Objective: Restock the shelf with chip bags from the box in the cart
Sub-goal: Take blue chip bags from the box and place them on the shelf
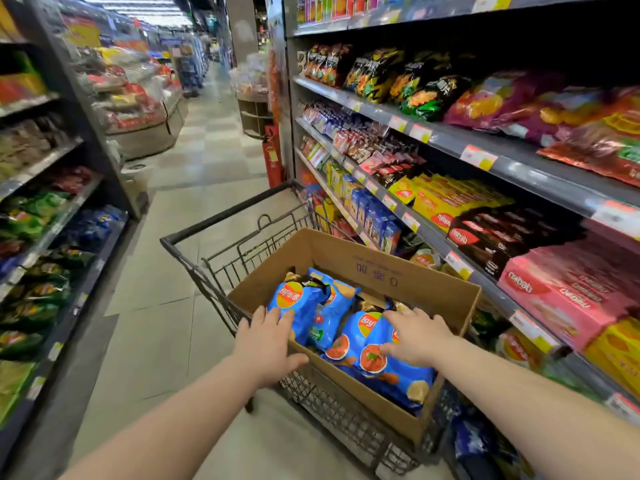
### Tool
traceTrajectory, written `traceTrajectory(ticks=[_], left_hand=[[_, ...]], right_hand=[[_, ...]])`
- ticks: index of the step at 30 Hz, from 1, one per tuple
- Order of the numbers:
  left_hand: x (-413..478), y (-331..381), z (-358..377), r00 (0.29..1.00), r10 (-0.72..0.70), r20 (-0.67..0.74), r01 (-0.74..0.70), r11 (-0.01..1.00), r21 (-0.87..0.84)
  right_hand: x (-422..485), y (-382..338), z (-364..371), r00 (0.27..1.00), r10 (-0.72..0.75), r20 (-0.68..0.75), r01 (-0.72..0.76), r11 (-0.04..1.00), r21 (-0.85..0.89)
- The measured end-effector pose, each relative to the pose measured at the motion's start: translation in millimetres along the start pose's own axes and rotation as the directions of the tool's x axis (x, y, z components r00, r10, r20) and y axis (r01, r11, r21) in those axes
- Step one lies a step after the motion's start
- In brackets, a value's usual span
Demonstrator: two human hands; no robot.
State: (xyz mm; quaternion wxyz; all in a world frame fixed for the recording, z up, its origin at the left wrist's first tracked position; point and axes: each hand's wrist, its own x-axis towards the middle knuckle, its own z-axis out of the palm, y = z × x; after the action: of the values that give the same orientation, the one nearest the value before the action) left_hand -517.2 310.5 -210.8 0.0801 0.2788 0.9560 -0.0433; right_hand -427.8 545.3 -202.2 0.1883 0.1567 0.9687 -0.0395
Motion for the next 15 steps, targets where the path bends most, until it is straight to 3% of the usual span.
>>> traceTrajectory(ticks=[7, 15], left_hand=[[88, -9, 11, 0.994, 0.094, 0.063, -0.094, 0.996, -0.008], [200, -55, 31, 0.953, 0.264, 0.148, -0.267, 0.964, -0.004]], right_hand=[[60, -1, 3, 0.998, 0.053, 0.042, -0.054, 0.998, 0.027], [122, 5, 20, 0.94, 0.31, 0.141, -0.333, 0.922, 0.197]])
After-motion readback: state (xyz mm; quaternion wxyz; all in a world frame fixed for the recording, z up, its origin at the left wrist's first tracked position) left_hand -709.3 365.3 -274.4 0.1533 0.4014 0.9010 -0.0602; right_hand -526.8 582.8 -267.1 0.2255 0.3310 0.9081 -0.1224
